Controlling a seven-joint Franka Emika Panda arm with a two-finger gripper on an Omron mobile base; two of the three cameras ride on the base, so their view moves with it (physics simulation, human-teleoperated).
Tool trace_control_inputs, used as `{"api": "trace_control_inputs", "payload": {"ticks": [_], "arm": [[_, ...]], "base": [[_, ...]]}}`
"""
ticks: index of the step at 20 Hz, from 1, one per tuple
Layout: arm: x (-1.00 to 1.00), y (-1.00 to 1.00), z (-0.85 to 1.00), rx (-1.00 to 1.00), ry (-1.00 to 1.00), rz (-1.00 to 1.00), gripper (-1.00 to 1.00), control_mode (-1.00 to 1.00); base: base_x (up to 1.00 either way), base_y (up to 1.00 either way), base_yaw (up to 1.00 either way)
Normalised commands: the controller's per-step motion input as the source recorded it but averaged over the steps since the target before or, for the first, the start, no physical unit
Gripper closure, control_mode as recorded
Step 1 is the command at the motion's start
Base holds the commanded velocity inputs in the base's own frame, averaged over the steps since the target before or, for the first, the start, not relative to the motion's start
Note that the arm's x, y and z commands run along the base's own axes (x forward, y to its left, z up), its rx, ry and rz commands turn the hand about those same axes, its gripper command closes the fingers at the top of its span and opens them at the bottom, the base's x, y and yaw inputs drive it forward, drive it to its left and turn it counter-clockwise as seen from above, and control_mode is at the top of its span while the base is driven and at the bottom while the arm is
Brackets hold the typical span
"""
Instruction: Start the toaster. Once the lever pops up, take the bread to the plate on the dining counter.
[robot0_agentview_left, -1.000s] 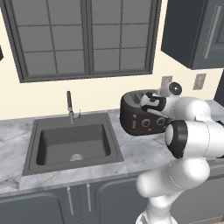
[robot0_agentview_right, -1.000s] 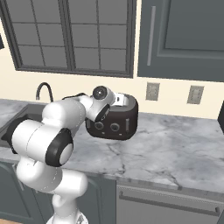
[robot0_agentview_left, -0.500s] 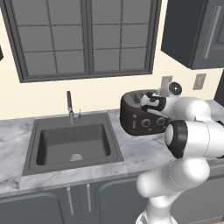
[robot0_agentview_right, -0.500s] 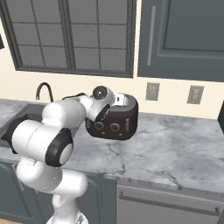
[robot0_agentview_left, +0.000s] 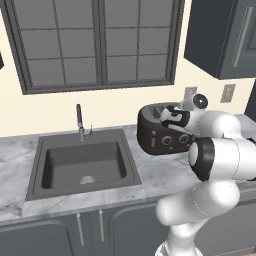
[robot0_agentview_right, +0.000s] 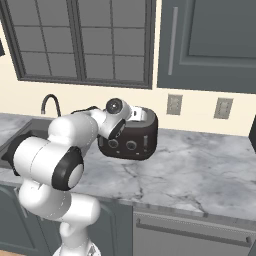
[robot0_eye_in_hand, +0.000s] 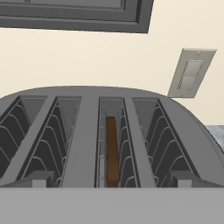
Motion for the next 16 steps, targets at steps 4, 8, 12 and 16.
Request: {"api": "trace_control_inputs", "payload": {"ticks": [4, 8, 12, 16], "arm": [[0.00, 0.00, 0.00, 0.00, 0.00, 0.00, -1.00, -1.00], [0.00, 0.00, 0.00, 0.00, 0.00, 0.00, -1.00, -1.00], [0.00, 0.00, 0.00, 0.00, 0.00, 0.00, -1.00, -1.00], [0.00, 0.00, 0.00, 0.00, 0.00, 0.00, -1.00, -1.00]], "base": [[0.00, 0.00, 0.00], [0.00, 0.00, 0.00], [0.00, 0.00, 0.00], [0.00, 0.00, 0.00]]}}
